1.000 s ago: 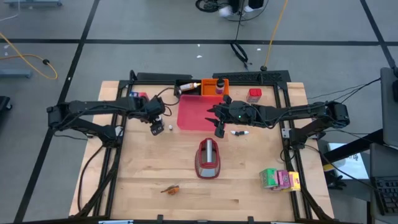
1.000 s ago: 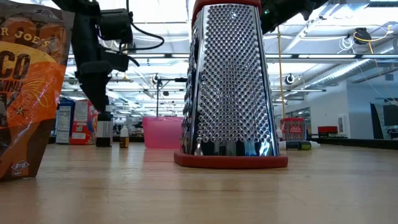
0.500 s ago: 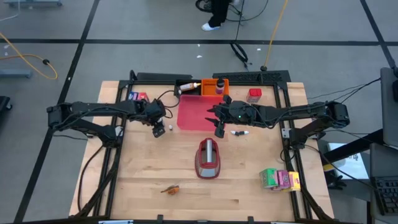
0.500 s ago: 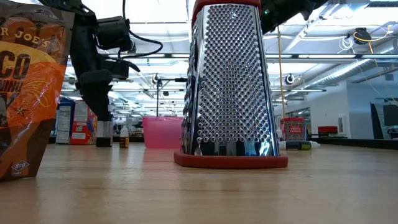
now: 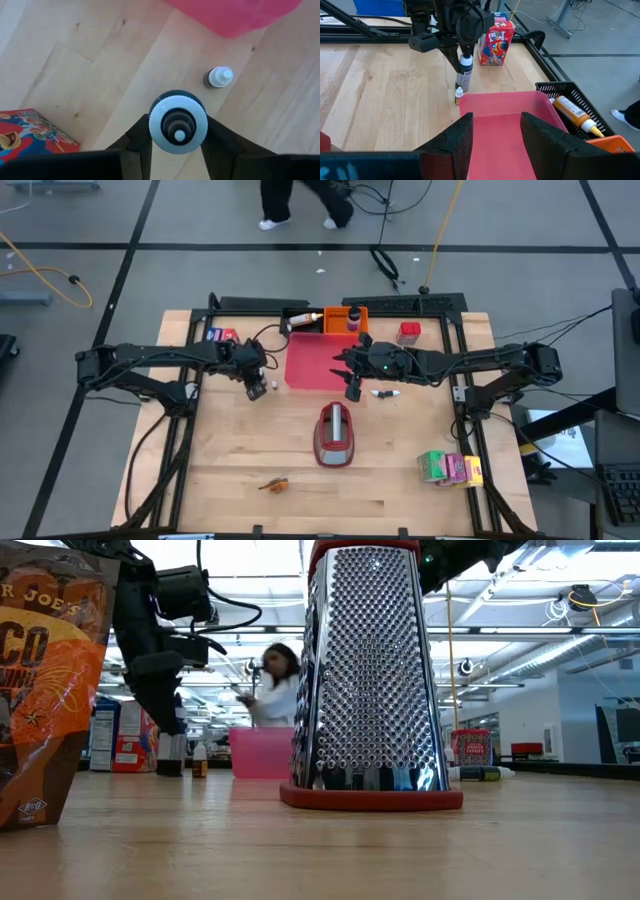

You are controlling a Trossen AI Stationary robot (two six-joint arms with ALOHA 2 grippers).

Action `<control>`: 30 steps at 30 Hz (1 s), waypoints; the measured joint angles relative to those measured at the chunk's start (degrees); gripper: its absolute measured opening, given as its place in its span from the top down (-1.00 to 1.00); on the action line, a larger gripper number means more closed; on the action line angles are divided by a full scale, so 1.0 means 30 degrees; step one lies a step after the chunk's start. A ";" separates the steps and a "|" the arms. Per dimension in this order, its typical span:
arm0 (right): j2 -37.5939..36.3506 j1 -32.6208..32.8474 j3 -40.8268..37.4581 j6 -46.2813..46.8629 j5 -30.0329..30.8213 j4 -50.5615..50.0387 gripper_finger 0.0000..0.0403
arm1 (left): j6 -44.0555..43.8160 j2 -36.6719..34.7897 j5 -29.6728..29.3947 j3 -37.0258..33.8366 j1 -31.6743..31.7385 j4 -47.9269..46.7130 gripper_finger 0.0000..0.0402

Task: Pick & Place Kitchen Items
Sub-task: Put the large black food coloring bottle into the black basket

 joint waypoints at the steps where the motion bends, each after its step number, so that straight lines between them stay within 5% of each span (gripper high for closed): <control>1: 0.0000 0.0000 0.0000 0.0000 0.0000 0.0000 0.23 | -0.0014 0.0000 0.0000 0.0000 0.0000 0.0056 0.40; 10: 0.0000 0.0000 0.0000 0.0000 0.0000 0.0000 0.23 | -0.0365 0.0015 0.0007 0.0401 -0.0015 -0.0163 0.40; 20: 0.0000 0.0000 0.0000 0.0000 0.0000 0.0000 0.23 | 0.0604 0.0007 -0.1990 0.4911 0.0076 -0.2958 0.40; 30: 0.0000 0.0007 0.0000 0.0000 0.0000 0.0189 0.23 | 0.1507 0.0007 -0.2810 0.7834 0.1836 -0.0612 0.40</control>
